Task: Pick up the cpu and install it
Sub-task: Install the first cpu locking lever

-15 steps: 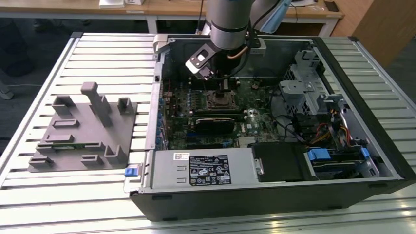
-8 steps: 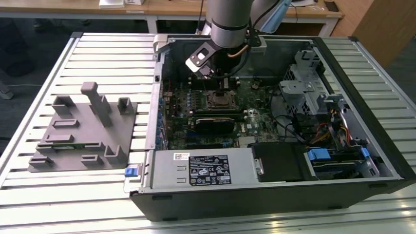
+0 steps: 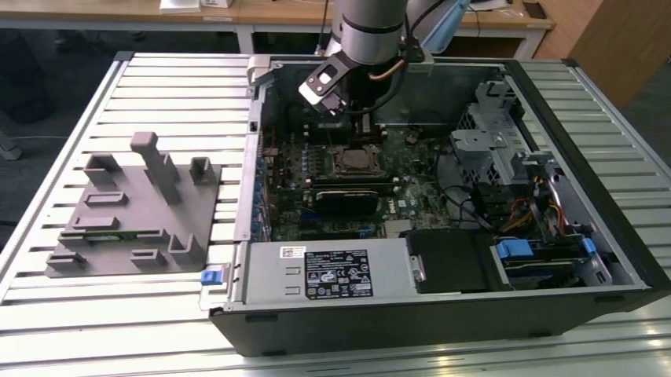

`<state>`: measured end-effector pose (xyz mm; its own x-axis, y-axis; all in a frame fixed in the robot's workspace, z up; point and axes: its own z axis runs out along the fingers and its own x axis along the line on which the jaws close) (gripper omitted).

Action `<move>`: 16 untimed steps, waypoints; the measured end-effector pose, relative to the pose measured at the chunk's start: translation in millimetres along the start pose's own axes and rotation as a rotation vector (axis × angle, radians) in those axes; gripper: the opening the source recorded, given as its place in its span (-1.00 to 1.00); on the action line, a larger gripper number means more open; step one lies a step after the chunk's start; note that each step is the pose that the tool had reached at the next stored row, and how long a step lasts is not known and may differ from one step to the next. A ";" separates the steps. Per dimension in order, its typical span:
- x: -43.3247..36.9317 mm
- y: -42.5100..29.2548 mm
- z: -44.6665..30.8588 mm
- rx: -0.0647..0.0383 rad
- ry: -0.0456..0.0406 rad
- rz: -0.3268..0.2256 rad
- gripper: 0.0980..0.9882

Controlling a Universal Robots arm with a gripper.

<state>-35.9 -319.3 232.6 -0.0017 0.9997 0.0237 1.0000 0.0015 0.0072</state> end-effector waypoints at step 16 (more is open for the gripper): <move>0.6 -0.5 -26.2 -0.004 -0.0005 -0.016 -0.96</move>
<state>-36.6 -319.3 258.8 -0.0176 0.9996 0.0230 0.9998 0.0173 0.0111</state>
